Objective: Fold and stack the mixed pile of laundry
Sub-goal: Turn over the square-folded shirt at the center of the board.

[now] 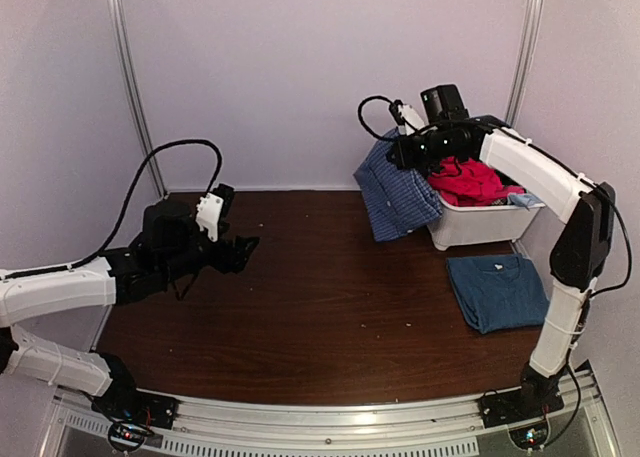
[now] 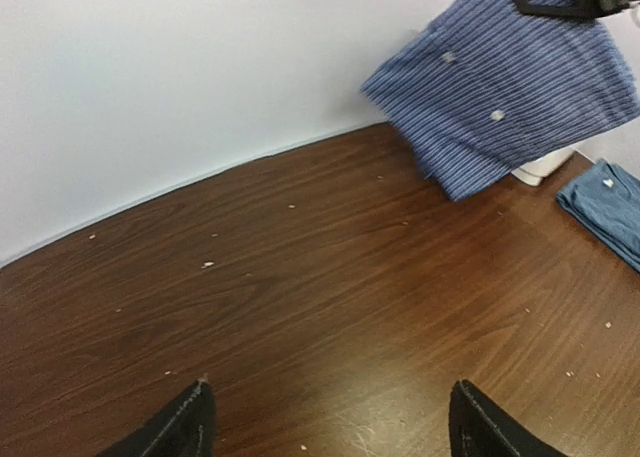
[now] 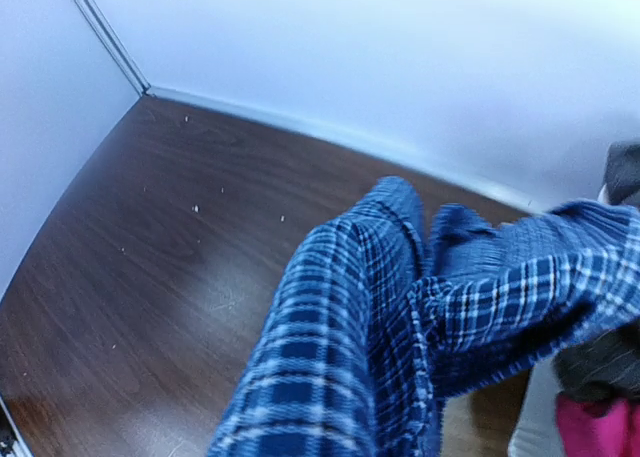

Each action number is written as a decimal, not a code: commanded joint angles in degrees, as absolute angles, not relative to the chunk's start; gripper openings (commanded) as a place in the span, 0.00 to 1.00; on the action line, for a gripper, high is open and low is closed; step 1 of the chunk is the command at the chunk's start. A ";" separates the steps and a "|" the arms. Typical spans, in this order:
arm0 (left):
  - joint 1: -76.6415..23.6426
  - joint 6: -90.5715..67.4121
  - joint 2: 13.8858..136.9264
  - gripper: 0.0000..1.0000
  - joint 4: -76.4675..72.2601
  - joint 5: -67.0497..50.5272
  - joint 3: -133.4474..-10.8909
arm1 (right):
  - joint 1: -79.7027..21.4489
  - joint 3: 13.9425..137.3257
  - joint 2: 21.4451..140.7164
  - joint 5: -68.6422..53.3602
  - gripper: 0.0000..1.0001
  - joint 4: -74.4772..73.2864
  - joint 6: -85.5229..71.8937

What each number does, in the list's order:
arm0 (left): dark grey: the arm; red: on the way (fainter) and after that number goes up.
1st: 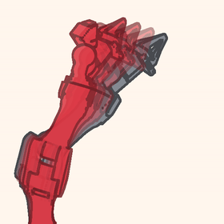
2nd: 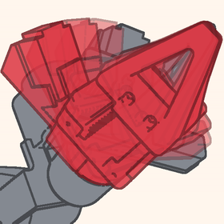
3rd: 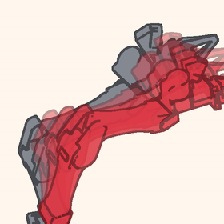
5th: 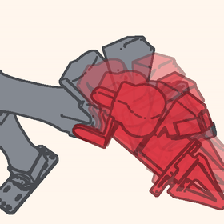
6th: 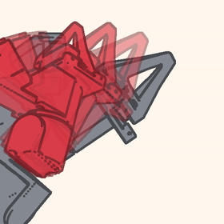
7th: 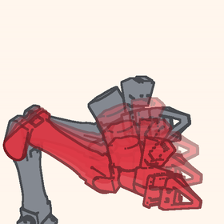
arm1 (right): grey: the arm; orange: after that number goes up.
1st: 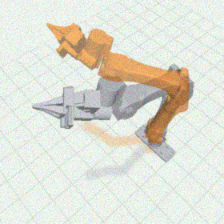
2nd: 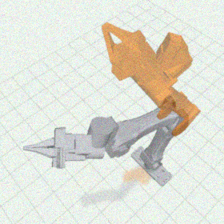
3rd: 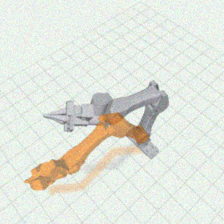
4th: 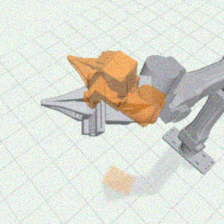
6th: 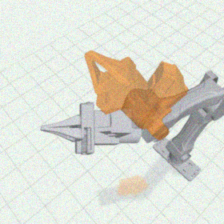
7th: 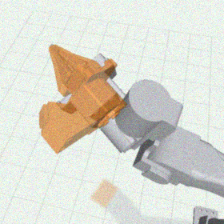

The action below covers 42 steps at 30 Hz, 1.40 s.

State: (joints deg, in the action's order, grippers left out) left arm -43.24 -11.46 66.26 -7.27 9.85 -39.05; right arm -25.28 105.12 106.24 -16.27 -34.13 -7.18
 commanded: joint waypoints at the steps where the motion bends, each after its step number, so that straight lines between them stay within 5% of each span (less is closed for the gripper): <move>1: -37.73 -19.44 61.93 0.82 -0.71 15.66 -39.49 | -32.45 121.09 110.68 -3.74 0.00 -50.78 6.54; 13: -28.11 -29.80 54.70 0.82 16.16 17.01 -42.28 | -58.75 130.71 143.47 3.91 0.00 -62.83 9.74; 22: -22.10 -35.13 50.77 0.79 22.12 13.58 -42.37 | -66.37 131.31 143.02 -7.35 0.02 -59.43 3.12; 23: -22.07 -35.14 50.86 0.78 21.82 12.78 -42.25 | -66.17 131.35 142.18 -8.96 0.04 -58.46 2.24; 28: -22.06 -35.01 52.45 0.79 21.73 10.02 -42.19 | -62.82 130.18 137.74 -22.80 0.50 -50.90 -3.54; 33: -22.06 -34.39 52.60 0.79 21.46 7.17 -41.80 | -58.59 119.97 127.93 -38.37 0.71 -38.77 -6.03; 38: -23.00 -33.66 54.48 0.72 17.39 -3.44 -39.21 | -48.69 107.19 119.52 -51.44 0.75 -22.74 -11.89; 42: -31.52 -32.50 58.36 0.67 14.02 -6.21 -38.93 | -43.13 108.41 123.83 -51.99 0.61 -23.14 -11.61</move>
State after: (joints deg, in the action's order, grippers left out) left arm -24.86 -33.98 55.05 19.31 0.36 -39.48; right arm -47.99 108.86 119.70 -46.33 -28.84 -9.52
